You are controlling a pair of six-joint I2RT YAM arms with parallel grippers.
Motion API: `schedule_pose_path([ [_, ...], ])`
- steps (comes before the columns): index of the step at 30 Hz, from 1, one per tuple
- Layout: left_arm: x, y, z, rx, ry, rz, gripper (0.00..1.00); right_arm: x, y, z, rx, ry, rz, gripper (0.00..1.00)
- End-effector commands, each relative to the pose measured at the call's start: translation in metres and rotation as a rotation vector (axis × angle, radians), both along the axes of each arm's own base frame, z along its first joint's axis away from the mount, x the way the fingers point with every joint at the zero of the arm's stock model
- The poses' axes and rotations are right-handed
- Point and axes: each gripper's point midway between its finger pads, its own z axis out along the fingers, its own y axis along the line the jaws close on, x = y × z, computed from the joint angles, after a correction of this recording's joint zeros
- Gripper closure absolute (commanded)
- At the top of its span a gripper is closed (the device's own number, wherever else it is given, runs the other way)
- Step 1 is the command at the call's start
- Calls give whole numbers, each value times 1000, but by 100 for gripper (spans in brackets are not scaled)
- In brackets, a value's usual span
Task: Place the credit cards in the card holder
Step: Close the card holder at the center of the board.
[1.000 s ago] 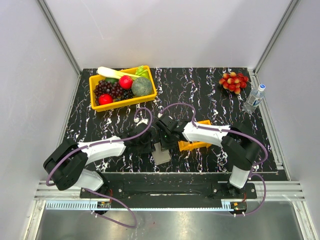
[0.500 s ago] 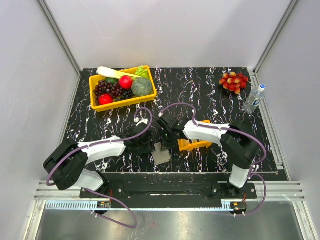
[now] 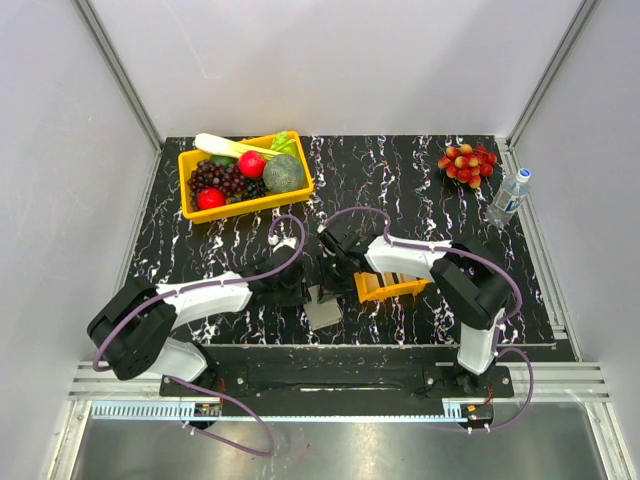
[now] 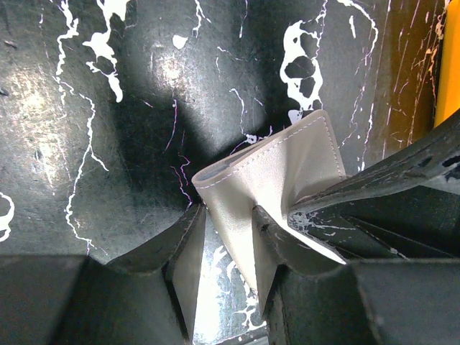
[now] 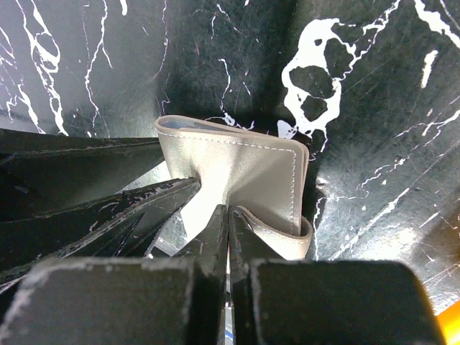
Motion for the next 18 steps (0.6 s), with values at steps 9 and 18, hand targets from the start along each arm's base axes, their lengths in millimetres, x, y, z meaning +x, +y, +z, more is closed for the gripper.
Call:
schedule_pose_path([
  [9,0,-5,3,-22,-8,-6,63,13,-10,24,49,-137,36,71],
  [18,10,-3,25,-35,-72,16,51,32,-16,71,88,-296,-40,48],
])
